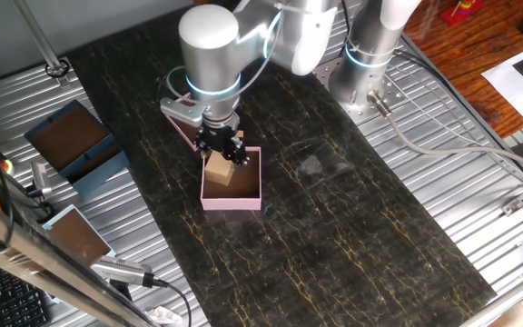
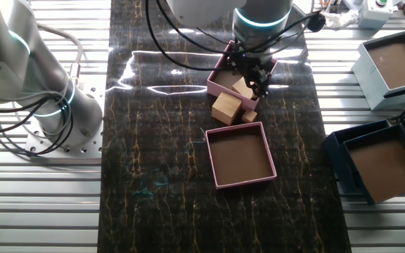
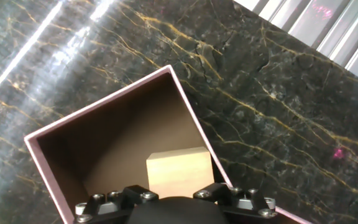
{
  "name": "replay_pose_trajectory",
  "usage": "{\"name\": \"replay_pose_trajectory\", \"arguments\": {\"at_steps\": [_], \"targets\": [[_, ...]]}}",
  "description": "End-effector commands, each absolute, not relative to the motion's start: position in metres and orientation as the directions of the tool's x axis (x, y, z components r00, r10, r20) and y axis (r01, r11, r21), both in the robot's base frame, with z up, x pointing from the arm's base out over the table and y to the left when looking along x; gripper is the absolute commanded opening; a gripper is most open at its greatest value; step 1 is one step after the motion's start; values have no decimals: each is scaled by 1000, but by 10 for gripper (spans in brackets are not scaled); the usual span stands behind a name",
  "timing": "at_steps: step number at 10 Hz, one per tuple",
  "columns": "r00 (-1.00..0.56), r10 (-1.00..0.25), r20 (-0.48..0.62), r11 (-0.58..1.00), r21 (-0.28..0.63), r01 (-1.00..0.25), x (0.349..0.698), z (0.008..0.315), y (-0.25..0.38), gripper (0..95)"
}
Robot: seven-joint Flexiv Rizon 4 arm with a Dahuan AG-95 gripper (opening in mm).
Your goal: Take everything out of the gift box
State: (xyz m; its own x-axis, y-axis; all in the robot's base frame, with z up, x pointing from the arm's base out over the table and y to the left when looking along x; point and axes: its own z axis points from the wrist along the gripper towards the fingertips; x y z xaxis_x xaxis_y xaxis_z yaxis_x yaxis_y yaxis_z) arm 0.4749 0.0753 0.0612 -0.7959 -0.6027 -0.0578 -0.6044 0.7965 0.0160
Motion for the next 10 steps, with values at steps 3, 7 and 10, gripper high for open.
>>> {"name": "replay_pose_trajectory", "arguments": {"at_steps": [3,7,10], "targets": [[-789,-612,-59,790,10,-614,475,59,74,760],[-797,-600,-65,797,27,-603,471,53,77,760],[-808,-585,-69,809,27,-588,472,50,83,570]]}}
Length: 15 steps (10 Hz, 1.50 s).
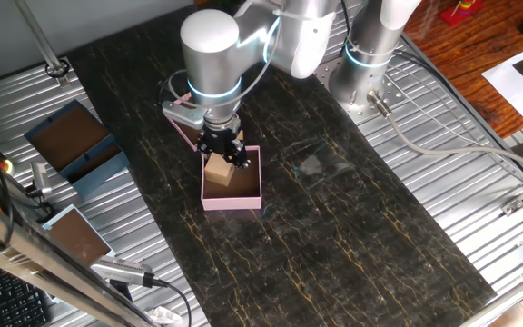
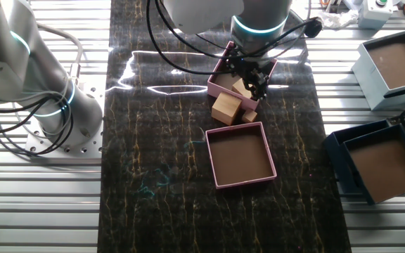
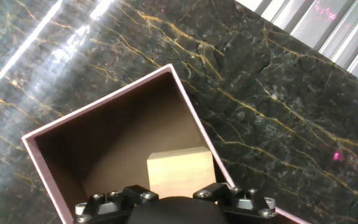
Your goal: Take everything out of the gift box
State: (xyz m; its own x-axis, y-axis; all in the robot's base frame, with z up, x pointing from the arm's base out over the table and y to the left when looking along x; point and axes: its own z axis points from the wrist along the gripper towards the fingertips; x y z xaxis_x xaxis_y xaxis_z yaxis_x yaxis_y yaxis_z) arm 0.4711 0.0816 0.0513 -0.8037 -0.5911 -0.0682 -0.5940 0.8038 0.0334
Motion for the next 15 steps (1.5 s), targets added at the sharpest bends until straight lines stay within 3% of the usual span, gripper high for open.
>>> {"name": "replay_pose_trajectory", "arguments": {"at_steps": [1,2,3,4,6,15], "targets": [[-813,-578,-73,814,22,-581,472,48,85,380],[-814,-575,-77,816,16,-578,471,47,86,190],[-820,-567,-81,822,14,-569,470,46,87,190],[-823,-562,-80,825,12,-565,470,45,87,0],[-834,-548,-66,835,24,-550,469,53,88,0],[-815,-578,29,815,57,-576,454,138,48,0]]}}
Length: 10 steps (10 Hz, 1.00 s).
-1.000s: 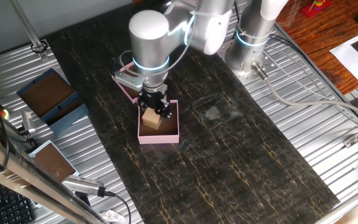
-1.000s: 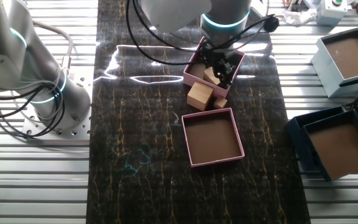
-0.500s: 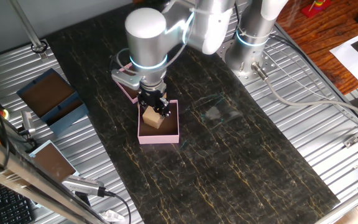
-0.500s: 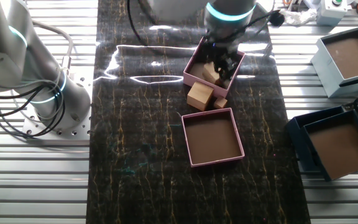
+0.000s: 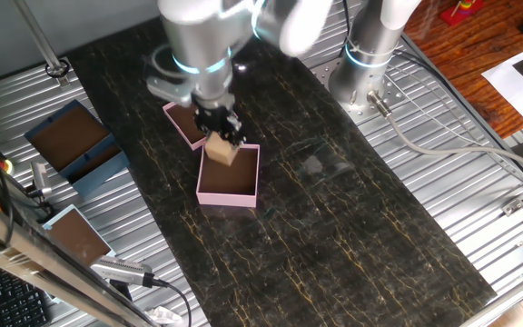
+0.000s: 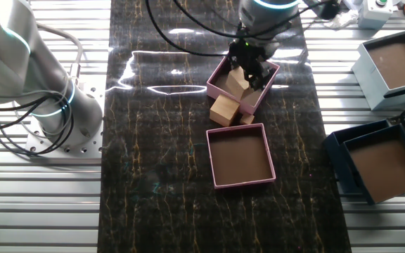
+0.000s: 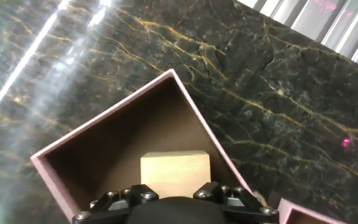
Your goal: Take everything out of the gift box
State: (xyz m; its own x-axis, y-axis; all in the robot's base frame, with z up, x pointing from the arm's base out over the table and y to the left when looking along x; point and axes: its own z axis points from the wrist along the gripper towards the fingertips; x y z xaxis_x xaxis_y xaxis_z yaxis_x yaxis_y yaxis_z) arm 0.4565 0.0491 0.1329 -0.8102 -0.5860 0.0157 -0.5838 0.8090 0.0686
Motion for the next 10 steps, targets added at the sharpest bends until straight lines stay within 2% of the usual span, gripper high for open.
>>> {"name": "replay_pose_trajectory", "arguments": {"at_steps": [1,4,7,10], "targets": [[-801,-597,38,802,55,-595,451,141,42,0],[-746,-665,35,747,53,-663,438,145,16,0],[-699,-715,21,699,50,-713,427,136,-12,0],[-695,-719,4,695,38,-718,430,121,-15,0]]}}
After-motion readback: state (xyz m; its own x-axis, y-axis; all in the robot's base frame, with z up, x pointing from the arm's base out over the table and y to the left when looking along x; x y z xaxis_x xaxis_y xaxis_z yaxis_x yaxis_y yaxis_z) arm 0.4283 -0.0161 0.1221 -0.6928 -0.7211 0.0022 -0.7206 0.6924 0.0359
